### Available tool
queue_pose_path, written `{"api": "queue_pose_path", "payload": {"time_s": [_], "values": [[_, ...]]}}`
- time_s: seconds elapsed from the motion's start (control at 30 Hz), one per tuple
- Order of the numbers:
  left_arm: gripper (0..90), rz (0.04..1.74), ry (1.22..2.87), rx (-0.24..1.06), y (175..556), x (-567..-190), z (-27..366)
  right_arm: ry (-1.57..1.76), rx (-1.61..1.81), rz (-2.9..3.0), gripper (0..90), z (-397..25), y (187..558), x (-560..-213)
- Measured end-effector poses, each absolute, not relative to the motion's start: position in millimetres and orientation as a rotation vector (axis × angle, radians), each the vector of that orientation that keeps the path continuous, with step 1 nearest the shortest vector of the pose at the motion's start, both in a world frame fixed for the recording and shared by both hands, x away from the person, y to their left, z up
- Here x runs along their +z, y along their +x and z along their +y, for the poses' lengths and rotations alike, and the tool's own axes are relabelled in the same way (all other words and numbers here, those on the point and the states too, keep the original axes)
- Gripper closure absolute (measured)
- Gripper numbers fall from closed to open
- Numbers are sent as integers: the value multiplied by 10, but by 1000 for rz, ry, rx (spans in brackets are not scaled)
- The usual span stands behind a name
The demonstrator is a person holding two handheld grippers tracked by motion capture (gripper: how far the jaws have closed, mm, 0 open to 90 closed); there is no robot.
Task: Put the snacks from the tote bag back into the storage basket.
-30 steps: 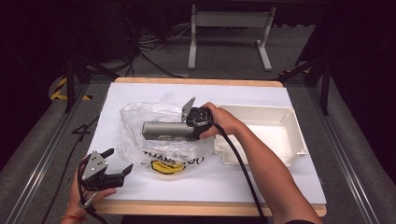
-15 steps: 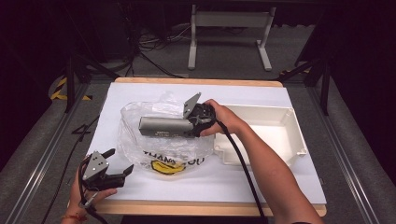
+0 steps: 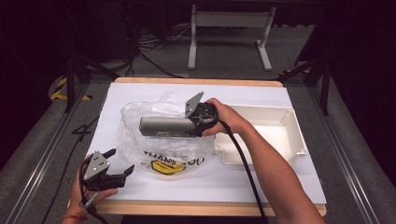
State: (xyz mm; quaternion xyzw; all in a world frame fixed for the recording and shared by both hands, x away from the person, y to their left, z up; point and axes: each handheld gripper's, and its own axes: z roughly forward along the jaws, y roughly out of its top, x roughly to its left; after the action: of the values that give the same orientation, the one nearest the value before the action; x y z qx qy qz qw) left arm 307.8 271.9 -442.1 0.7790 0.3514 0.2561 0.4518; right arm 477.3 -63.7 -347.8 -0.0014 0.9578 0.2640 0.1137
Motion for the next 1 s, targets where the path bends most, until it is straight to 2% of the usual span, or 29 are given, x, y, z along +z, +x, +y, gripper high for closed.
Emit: {"api": "queue_pose_path", "payload": {"time_s": [1.0], "values": [[126, 863, 1915, 610, 3078, -4440, 2743, 8, 854, 2761, 431, -846, 4648, -3202]]}}
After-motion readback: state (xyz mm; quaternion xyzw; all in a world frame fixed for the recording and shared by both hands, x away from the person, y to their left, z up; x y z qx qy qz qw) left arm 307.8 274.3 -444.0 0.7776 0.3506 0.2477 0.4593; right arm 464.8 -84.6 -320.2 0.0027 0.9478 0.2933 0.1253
